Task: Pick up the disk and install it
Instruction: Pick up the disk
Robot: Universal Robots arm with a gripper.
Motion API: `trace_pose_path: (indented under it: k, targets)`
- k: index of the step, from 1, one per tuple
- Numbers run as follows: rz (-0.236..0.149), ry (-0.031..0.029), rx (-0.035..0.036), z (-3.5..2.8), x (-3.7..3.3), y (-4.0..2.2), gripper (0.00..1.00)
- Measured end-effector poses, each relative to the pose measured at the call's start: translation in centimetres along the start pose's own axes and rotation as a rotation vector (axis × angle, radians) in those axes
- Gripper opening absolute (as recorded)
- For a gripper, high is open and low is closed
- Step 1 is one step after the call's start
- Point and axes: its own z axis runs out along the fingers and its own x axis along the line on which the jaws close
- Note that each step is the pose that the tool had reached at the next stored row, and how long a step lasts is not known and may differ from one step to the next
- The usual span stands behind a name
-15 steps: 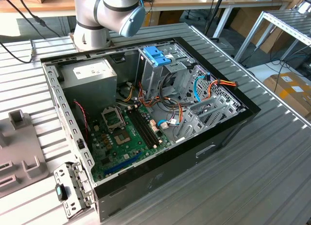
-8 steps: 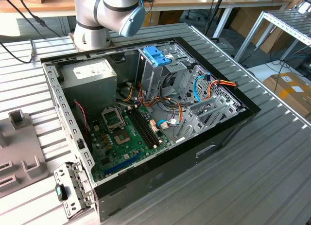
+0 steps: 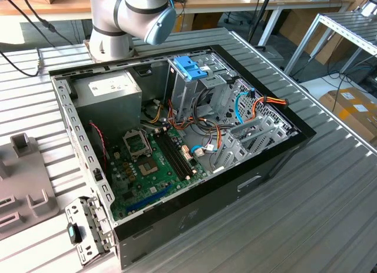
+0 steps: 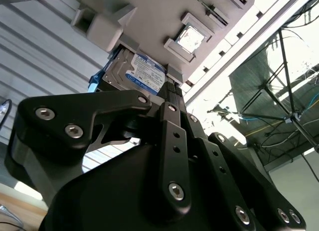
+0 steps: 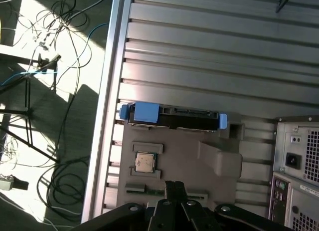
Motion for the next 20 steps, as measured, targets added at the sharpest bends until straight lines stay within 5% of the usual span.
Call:
trace_pose_path:
  k: [15, 20]
  targets:
    - [-0.038, 0.0017, -0.0010, 0.00, 0.00, 0.00, 0.11]
    - [-0.100, 0.0044, -0.0025, 0.00, 0.00, 0.00, 0.11]
